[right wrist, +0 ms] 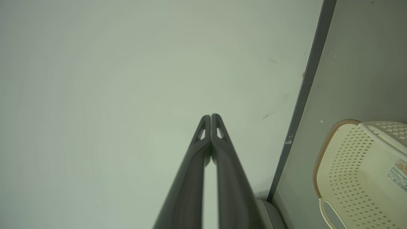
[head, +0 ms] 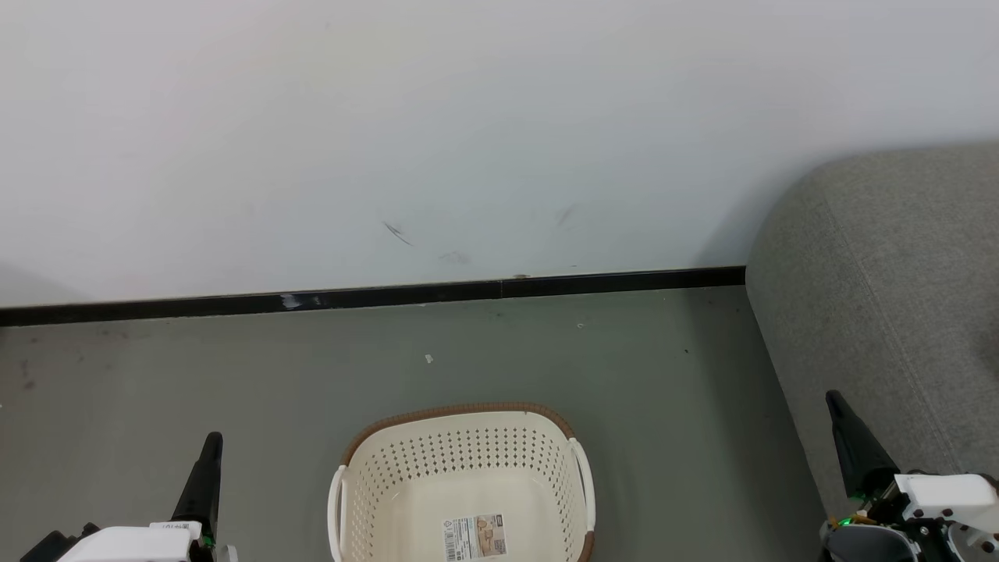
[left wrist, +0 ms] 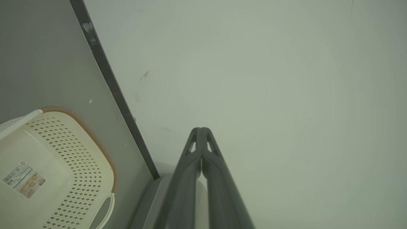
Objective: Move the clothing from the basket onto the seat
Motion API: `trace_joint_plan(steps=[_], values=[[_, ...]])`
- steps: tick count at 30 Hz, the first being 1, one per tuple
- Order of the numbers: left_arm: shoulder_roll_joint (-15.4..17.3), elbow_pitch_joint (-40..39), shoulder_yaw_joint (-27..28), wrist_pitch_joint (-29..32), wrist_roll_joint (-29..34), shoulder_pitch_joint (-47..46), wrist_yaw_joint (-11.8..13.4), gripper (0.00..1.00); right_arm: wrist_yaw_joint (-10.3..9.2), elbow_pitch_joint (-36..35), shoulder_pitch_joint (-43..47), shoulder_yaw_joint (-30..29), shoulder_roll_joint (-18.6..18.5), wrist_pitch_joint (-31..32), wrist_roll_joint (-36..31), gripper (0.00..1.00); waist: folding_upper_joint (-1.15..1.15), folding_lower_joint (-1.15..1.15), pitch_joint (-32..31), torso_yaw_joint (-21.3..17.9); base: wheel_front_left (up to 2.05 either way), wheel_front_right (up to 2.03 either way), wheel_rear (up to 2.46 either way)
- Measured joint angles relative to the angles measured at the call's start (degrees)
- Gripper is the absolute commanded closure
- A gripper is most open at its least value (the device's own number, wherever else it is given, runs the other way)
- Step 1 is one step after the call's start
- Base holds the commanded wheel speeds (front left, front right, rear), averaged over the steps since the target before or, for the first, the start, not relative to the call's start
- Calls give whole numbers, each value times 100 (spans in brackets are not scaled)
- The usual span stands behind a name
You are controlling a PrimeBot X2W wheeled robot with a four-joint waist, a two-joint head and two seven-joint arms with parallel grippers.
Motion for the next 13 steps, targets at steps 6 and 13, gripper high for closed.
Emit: trace_joint_plan(steps=[6, 13], values=[[-1, 2, 2, 0, 0, -1, 0, 100, 0, 1, -1, -1, 2, 20, 0, 100, 0, 0, 0, 0, 0, 0, 0], [-1, 4, 3, 0, 0, -1, 0, 100, 0, 1, -1, -3, 3, 20, 0, 100, 0, 0, 0, 0, 0, 0, 0]])
